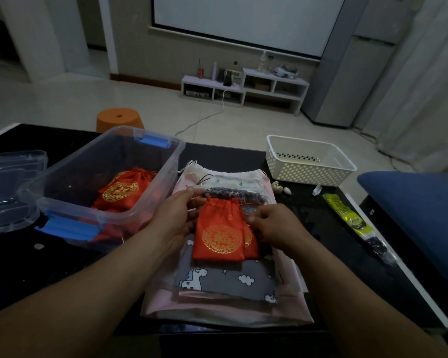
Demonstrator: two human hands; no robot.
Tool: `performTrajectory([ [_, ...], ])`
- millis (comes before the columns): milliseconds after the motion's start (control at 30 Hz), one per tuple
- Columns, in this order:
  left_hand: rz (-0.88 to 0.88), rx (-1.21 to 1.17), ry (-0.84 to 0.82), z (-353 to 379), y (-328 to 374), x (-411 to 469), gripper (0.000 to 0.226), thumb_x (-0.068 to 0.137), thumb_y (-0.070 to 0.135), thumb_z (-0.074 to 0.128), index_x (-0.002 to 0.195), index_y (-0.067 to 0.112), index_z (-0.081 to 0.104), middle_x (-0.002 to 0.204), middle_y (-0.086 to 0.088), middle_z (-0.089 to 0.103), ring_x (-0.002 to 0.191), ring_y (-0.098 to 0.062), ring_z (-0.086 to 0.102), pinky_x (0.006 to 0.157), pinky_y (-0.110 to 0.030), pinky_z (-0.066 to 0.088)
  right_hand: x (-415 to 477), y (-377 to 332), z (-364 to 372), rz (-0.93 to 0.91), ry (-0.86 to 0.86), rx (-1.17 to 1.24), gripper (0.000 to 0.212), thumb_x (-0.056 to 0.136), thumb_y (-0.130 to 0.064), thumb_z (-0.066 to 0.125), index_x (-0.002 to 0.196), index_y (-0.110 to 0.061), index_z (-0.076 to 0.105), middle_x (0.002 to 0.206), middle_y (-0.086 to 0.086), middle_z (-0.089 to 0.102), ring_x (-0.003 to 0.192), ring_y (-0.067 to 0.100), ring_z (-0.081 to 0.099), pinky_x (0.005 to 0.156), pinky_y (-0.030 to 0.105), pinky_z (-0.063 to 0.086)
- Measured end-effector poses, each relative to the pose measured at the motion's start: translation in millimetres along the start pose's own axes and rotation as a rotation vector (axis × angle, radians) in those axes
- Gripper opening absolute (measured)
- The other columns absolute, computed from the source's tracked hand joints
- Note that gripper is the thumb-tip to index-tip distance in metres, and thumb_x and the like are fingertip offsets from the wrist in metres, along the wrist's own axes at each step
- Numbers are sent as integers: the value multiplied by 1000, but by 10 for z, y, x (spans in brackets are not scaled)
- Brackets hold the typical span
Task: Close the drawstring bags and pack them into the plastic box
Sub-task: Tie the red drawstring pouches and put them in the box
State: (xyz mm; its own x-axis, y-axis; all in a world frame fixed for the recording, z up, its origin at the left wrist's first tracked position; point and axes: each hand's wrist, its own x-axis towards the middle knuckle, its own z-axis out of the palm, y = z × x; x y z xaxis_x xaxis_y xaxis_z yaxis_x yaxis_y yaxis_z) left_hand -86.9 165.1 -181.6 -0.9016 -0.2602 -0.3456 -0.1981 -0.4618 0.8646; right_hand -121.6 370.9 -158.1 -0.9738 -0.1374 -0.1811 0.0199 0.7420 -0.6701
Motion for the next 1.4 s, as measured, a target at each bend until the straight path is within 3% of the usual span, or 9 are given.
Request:
performTrajectory([
  [133,-33,-50,8,2,24,1,17,102,24,57,100,18,74,74,2,72,57,-7,67,56,-24,50,10,21,-38,-6,2,25,20,98,-15,68,83,-7,79,80,14,77,75,28,73,77,45,61],
  [333,-65,-146,65,-24,41,32,7,95,18,65,96,17,72,78,-1,72,71,-15,65,66,-28,51,0,37,-135,36,-41,78,21,104,-9,59,96,-11,78,80,7,77,60,8,69,51,19,49],
  [433,-95,-171,80,-55,34,57,7,95,18,65,96,17,72,77,0,72,68,-14,64,65,-27,50,10,64,-172,38,-19,49,21,103,-16,63,87,-8,75,71,2,75,56,7,67,51,20,47],
  [633,-99,-220,182,-146,-14,126,12,97,10,58,88,11,66,72,-2,61,55,-10,55,42,-15,43,18,187,-327,163,2,66,20,102,-13,63,98,4,71,88,20,75,67,19,63,59,28,49],
  [800,-70,-220,231,-115,-83,129,16,101,6,51,88,8,61,68,-4,58,46,-7,52,40,-15,40,40,263,-355,218,17,104,21,100,-11,66,101,10,71,87,23,75,70,24,65,63,32,51],
  [933,54,-68,297,-42,22,6,14,101,11,54,90,9,63,80,-7,61,59,-12,51,53,-22,39,-4,207,-337,172,28,80,22,103,-16,63,99,4,72,90,19,75,69,18,63,59,28,48],
  [1100,394,472,20,125,202,-169,22,104,29,58,98,11,70,89,-9,69,69,-15,61,65,-31,50,-32,15,-393,-100,107,15,33,102,-31,65,86,-4,74,81,11,76,71,22,70,67,34,53],
  [1233,628,876,-285,336,187,-212,17,101,28,66,84,28,70,114,12,73,98,-6,66,87,-24,50,-95,-254,-406,-304,83,-96,22,99,-34,68,87,-17,75,78,-4,73,74,13,70,68,32,56],
  [1400,599,999,-414,388,83,-135,16,101,28,64,86,28,71,76,8,69,73,-8,62,73,-33,50,-90,-365,-389,-427,106,-122,14,100,-25,65,98,-19,78,87,-8,73,82,5,68,71,27,53],
])
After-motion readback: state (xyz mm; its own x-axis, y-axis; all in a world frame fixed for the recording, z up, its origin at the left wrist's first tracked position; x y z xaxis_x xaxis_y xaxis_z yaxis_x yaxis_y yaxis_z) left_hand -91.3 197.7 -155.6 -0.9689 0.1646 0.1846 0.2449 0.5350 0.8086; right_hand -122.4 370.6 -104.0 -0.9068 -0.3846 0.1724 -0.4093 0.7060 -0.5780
